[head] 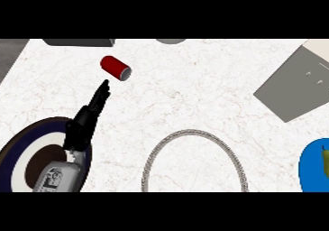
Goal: Pick the croissant from the placemat and place it in the tiered shelf
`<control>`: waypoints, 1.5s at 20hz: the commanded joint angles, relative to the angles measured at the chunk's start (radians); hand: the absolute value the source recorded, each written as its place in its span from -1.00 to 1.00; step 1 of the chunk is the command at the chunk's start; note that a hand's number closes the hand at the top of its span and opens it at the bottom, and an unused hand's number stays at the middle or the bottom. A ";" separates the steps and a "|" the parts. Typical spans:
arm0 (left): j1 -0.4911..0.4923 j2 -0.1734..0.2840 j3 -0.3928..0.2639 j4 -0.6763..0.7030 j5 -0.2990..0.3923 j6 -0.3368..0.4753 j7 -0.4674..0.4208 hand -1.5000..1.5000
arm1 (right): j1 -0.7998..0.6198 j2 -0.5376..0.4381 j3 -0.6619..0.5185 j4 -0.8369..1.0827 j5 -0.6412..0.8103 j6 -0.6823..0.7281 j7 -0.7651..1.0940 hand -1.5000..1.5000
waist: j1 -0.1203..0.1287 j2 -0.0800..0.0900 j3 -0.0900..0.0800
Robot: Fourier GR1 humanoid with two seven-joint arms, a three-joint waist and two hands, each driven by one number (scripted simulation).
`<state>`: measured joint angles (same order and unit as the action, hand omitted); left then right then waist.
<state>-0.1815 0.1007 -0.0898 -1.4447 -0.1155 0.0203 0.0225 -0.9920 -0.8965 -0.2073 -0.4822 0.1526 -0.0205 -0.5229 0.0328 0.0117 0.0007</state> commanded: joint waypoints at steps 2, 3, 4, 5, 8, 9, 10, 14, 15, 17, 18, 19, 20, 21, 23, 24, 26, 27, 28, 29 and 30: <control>-0.034 0.000 0.019 -0.021 0.008 0.002 0.039 0.00 | -0.092 -0.032 -0.029 0.129 0.011 0.032 0.020 -1.00 | 0.004 0.000 0.000; -0.043 0.034 0.049 0.018 0.032 -0.038 0.000 0.00 | -0.073 -0.048 -0.057 0.151 -0.017 0.072 -0.026 -1.00 | 0.002 0.002 0.001; 0.000 0.009 0.021 0.010 0.015 -0.024 -0.009 0.00 | -0.061 -0.023 -0.044 0.150 -0.001 0.062 -0.029 -1.00 | -0.003 -0.001 0.000; 0.019 -0.009 -0.006 -0.011 -0.010 -0.001 -0.009 0.00 | -0.071 -0.027 -0.073 0.168 -0.037 0.103 -0.030 -1.00 | 0.002 0.000 0.001; -0.031 -0.013 0.015 0.045 -0.004 -0.001 -0.012 0.00 | -0.069 -0.061 -0.108 0.192 -0.072 0.191 -0.043 -1.00 | -0.007 0.001 0.001; -0.044 -0.012 -0.003 0.027 -0.022 -0.001 -0.005 0.00 | -0.087 -0.046 -0.101 0.214 -0.060 0.182 -0.047 -1.00 | 0.003 0.004 0.001; -0.009 -0.007 -0.002 -0.019 -0.014 -0.003 0.030 0.00 | -0.147 -0.064 -0.093 0.184 -0.063 0.230 0.046 -1.00 | 0.000 -0.003 0.000; -0.020 -0.003 0.039 0.027 0.019 -0.017 0.011 0.00 | -0.158 -0.069 -0.101 0.191 -0.071 0.297 0.051 -1.00 | -0.006 -0.003 0.000; -0.017 -0.006 0.009 -0.012 -0.011 -0.007 0.033 0.00 | -0.177 -0.097 -0.115 0.199 -0.082 0.326 0.062 -1.00 | -0.003 -0.003 0.000; -0.059 -0.026 0.011 0.036 -0.011 -0.002 0.012 0.00 | -0.189 -0.079 -0.137 0.229 -0.095 0.291 0.069 -1.00 | 0.000 0.001 0.001; -0.076 -0.012 0.032 0.045 -0.006 -0.001 0.042 0.00 | -0.192 -0.088 -0.159 0.232 -0.119 0.303 0.102 -1.00 | -0.007 -0.002 0.000; -0.056 0.000 0.027 0.007 -0.004 -0.010 0.052 0.00 | -0.240 -0.130 -0.187 0.240 -0.149 0.340 0.158 -1.00 | -0.002 -0.003 0.000; -0.028 0.012 0.031 0.001 0.012 -0.033 0.014 0.00 | -0.223 -0.140 -0.219 0.273 -0.175 0.338 0.152 -1.00 | 0.004 0.000 0.001; -0.033 0.012 0.036 0.024 0.012 -0.035 -0.004 0.00 | -0.242 -0.147 -0.257 0.282 -0.218 0.360 0.187 -1.00 | -0.007 -0.003 0.000; -0.003 -0.042 -0.008 0.033 -0.032 0.016 -0.044 0.00 | -0.275 -0.188 -0.283 0.310 -0.235 0.332 0.260 -1.00 | 0.003 0.002 0.000; -0.055 -0.035 0.011 0.049 -0.027 0.019 -0.009 0.00 | -0.294 -0.207 -0.283 0.303 -0.231 0.304 0.280 -1.00 | 0.002 0.004 0.001; -0.056 -0.002 0.026 0.014 -0.006 -0.015 0.030 0.00 | -0.252 -0.292 -0.297 0.334 -0.236 0.340 0.306 -1.00 | 0.007 0.007 0.003; -0.002 -0.013 0.009 0.039 -0.018 -0.011 -0.042 0.00 | -0.273 -0.321 -0.291 0.334 -0.230 0.338 0.360 -1.00 | 0.009 0.007 0.001; -0.055 0.000 0.022 0.027 -0.005 -0.026 0.015 0.00 | -0.250 -0.336 -0.297 0.343 -0.233 0.354 0.351 -1.00 | 0.008 0.010 0.003; -0.053 -0.018 0.007 0.044 -0.031 0.000 -0.021 0.00 | -0.234 -0.367 -0.312 0.363 -0.246 0.377 0.365 -1.00 | 0.003 0.014 0.004; -0.030 -0.030 0.006 0.026 -0.016 0.000 0.000 0.00 | -0.240 -0.400 -0.300 0.364 -0.233 0.386 0.418 -1.00 | 0.007 0.010 0.003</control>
<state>-0.2188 0.0864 -0.0751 -1.4137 -0.1298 0.0123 0.0165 -1.2384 -1.2024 -0.4928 -0.1489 -0.0729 0.3325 -0.1973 0.0378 0.0194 0.0030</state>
